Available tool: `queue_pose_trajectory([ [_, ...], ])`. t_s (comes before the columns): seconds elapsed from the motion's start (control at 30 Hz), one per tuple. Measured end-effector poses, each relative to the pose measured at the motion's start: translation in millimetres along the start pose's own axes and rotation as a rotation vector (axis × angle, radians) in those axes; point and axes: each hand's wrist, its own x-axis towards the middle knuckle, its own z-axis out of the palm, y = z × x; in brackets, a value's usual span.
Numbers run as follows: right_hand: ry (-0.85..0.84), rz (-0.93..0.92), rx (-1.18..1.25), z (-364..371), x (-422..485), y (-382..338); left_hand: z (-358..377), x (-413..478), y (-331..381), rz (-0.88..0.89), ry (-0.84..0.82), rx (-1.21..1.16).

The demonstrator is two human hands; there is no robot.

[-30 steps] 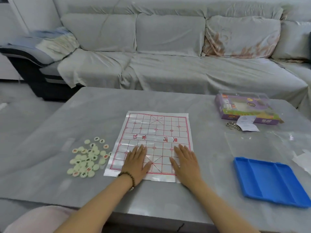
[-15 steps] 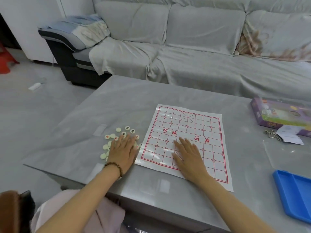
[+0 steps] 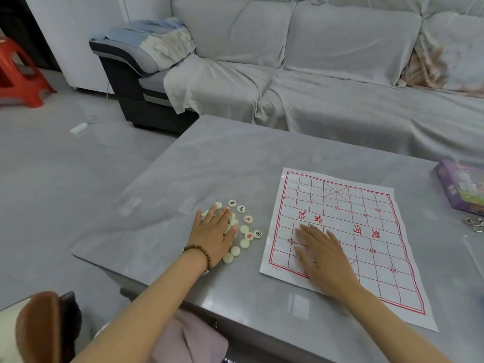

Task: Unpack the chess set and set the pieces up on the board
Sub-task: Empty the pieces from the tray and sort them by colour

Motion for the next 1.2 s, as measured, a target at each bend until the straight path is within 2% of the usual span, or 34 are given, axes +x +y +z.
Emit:
queue_pose_trajectory([
  [0.13, -0.100, -0.241, 0.011, 3.7, 23.2, -43.6, -8.2, 8.1, -3.2, 0.025, -0.050, -0.033],
  [0.2, -0.143, -0.275, 0.020, 6.9, 30.4, -54.9, -10.1, 14.1, -4.7, 0.046, -0.057, -0.053],
  [0.4, -0.150, -0.290, -0.055, 10.6, 43.2, -50.8, -12.9, 35.9, -3.5, 0.112, -0.112, 0.012],
  [0.47, -0.159, -0.244, -0.071, 13.1, 50.4, -47.1, -11.9, 45.1, -1.7, 0.106, -0.115, 0.024],
  [0.67, -0.213, -0.111, 0.041, 13.8, 107.2, -46.3, -15.1, 81.6, -1.4, 0.070, -0.102, 0.031],
  [0.8, -0.216, -0.135, 0.068, 20.7, 148.8, -57.3, -19.7, 108.9, -9.8, 0.062, -0.104, 0.040],
  [0.97, -0.219, -0.146, 0.075, 20.9, 194.3, -65.4, -23.5, 136.2, -25.2, 0.070, -0.108, -0.075],
  [1.1, -0.183, -0.175, 0.125, 19.8, 202.9, -63.1, -27.9, 134.3, -35.1, 0.094, 0.022, -0.284],
  [1.2, -0.077, -0.234, 0.291, 10.4, 181.6, -62.0, -29.2, 114.5, -44.8, 0.128, 0.086, -0.331],
])
